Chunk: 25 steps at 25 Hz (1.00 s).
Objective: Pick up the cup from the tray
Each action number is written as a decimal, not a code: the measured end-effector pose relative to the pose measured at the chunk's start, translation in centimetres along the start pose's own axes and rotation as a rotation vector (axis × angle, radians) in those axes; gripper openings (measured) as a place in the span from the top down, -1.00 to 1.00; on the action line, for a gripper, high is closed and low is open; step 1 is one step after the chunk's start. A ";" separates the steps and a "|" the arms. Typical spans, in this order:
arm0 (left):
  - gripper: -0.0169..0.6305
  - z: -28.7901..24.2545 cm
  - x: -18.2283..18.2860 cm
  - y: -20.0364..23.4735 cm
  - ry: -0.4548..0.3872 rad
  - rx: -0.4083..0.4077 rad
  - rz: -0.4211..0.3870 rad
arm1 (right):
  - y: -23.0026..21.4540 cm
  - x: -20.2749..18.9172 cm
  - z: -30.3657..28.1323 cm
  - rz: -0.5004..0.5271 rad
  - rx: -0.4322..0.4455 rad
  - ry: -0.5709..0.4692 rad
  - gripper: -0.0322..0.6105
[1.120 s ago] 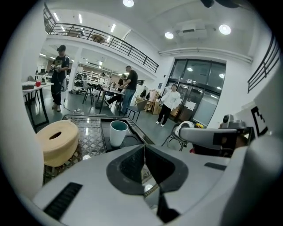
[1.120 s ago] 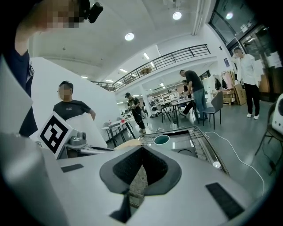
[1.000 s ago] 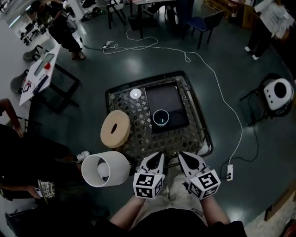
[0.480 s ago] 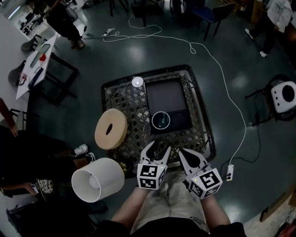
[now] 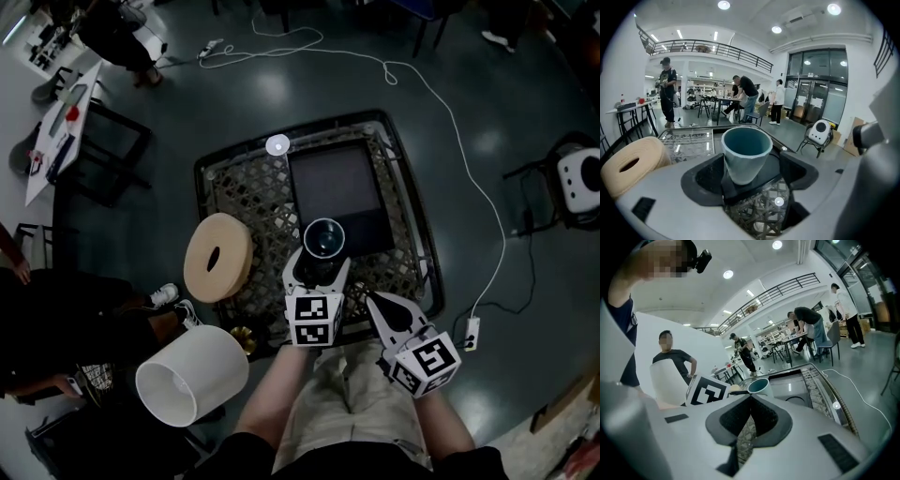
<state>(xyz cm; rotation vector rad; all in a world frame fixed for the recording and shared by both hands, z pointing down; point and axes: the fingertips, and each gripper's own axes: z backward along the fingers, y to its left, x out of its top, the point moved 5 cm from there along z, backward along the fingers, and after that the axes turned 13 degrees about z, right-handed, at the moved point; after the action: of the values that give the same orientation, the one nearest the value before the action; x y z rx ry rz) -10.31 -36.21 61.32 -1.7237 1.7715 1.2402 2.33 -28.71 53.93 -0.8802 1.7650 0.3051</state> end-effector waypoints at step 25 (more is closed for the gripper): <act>-0.18 -4.1 -0.1 1.4 0.015 0.090 -0.042 | -1.4 -0.9 0.4 -0.044 -0.038 -0.004 0.86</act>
<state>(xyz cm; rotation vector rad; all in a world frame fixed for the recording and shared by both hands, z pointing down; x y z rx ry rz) -10.39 -39.51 64.11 -1.7147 1.7618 1.1158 3.74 -29.07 54.85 -0.9435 1.7386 0.3128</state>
